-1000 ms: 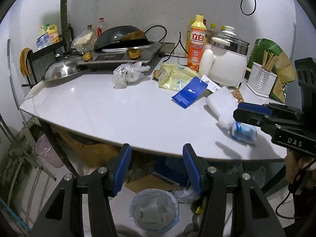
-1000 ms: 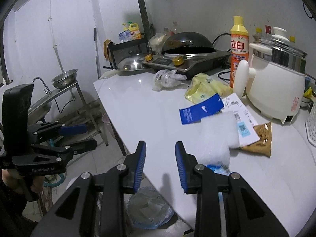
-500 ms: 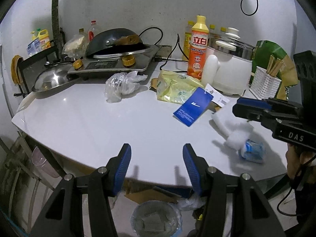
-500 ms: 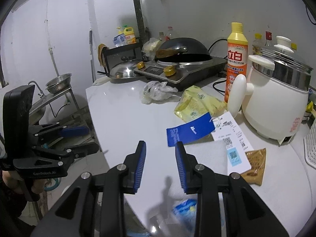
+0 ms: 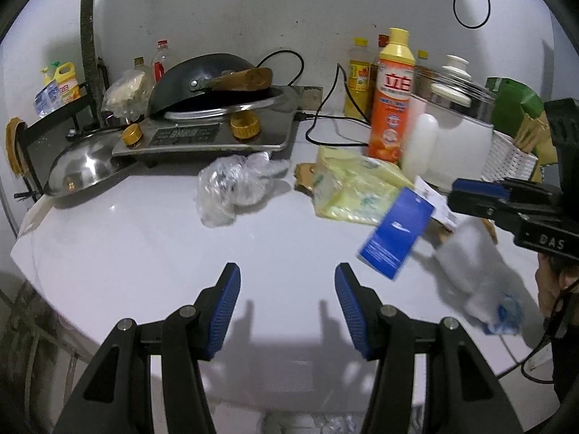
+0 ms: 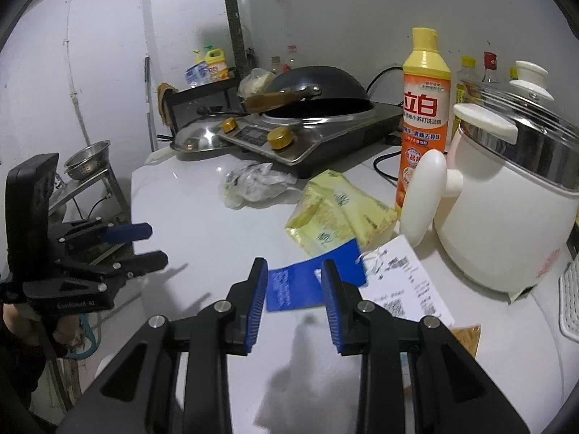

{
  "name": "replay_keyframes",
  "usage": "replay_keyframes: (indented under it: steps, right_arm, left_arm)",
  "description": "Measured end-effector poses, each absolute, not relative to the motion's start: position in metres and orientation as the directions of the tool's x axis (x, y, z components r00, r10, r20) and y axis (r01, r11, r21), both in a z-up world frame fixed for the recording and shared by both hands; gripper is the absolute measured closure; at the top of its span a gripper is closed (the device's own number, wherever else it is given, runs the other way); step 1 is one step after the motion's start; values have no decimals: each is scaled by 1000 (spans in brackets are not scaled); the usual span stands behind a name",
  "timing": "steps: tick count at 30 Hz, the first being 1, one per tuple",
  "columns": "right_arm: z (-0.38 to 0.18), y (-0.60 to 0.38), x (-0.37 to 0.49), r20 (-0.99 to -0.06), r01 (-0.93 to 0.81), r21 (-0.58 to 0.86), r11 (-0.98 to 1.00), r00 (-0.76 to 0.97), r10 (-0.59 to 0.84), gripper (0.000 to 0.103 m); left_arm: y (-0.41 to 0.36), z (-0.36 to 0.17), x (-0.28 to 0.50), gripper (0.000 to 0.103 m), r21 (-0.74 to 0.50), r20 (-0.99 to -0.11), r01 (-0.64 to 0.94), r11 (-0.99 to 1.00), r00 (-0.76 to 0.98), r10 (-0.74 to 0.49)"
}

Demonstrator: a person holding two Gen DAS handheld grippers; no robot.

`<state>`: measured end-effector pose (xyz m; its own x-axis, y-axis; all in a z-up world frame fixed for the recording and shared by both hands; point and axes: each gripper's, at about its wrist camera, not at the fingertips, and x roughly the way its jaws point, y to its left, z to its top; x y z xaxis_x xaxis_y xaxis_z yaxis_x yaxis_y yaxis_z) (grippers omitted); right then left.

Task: Collect trash
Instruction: 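Grasp the blue tag card on the counter with the right gripper, then lift the blue card with the right gripper while the left gripper grasps the crumpled plastic bag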

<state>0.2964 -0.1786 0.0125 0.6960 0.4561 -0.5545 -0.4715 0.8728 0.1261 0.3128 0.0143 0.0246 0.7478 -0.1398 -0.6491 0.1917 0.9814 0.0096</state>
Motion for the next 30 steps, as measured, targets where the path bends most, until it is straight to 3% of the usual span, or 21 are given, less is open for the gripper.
replay_keyframes:
  steps: [12,14,16,25,29,30]
  right_arm:
    - [10,-168,336,-601,-434,94,896,693,398,74]
    - [8,-165,340,-607,-428,74,901,697,381,61]
    - [7,-163,345,-612,-425,60,903,699,370,54]
    - [4,-142,374,-634,-398,-60,916,724,272,54]
    - [3,-138,384,-646,-397,-88,914,721,251,54]
    - [2,-136,386,-651,-402,-96,911,718,248,54]
  left_arm:
    - [43,14,391,49,58,-658,196,979,745,-110]
    - [50,8,406,49,57,-664,196,979,740,-109]
    - [55,3,420,49,46,-670,191,981,734,-112]
    - [67,-13,455,49,18,-701,194,981,702,-126]
    - [69,-18,459,75,7,-713,193,981,689,-130]
    - [69,-18,459,78,2,-714,193,981,687,-134]
